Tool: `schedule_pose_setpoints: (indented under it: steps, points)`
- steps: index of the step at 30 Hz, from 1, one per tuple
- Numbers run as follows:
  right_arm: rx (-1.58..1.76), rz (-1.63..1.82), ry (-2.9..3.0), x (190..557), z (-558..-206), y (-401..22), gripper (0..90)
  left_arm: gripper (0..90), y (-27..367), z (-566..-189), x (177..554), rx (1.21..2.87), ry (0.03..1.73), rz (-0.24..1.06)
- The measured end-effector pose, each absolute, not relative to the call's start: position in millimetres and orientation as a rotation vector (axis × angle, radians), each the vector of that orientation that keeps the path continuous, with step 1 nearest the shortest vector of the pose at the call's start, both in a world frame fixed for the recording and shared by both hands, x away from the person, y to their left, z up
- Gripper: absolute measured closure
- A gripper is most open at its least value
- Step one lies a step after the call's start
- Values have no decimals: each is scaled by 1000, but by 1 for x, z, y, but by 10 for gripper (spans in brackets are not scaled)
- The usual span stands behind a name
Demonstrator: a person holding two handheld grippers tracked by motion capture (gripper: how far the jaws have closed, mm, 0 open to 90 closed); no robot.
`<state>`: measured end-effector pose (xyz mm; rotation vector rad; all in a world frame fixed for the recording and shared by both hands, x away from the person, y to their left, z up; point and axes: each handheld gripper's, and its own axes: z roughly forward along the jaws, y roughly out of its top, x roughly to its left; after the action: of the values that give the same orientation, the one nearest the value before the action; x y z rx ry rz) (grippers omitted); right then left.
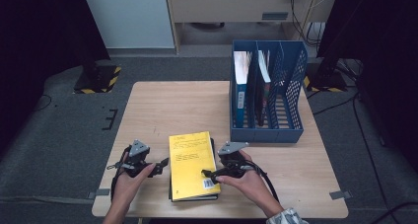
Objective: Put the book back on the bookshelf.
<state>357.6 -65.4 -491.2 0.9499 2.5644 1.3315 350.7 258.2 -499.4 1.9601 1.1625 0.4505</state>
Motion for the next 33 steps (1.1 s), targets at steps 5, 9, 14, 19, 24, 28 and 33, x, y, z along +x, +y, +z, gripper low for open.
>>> schedule_pose_setpoints:
  steps: [5, 9, 14, 19, 24, 28, 33]
  points:
    - [954, 1315, 2599, 355, -496, -61, 93, 76, 252, -494, 354, 1937, 1166, 426]
    - [957, 1309, 2615, 354, -499, -59, 91, 77, 251, -488, 356, 1935, 1150, 415]
    - [964, 1322, 2618, 354, -501, -56, 79, 77, 244, -486, 360, 1960, 1115, 377]
    - [979, 1321, 2615, 353, -501, -55, 83, 74, 236, -493, 369, 2001, 1108, 346]
    - [996, 1337, 2635, 352, -503, -54, 90, 51, 238, -498, 377, 1990, 1127, 285]
    - [987, 1336, 2637, 350, -502, -50, 89, 47, 241, -500, 380, 1982, 1136, 243]
    - [992, 1336, 2623, 349, -503, -49, 84, 24, 240, -503, 384, 1979, 1135, 164]
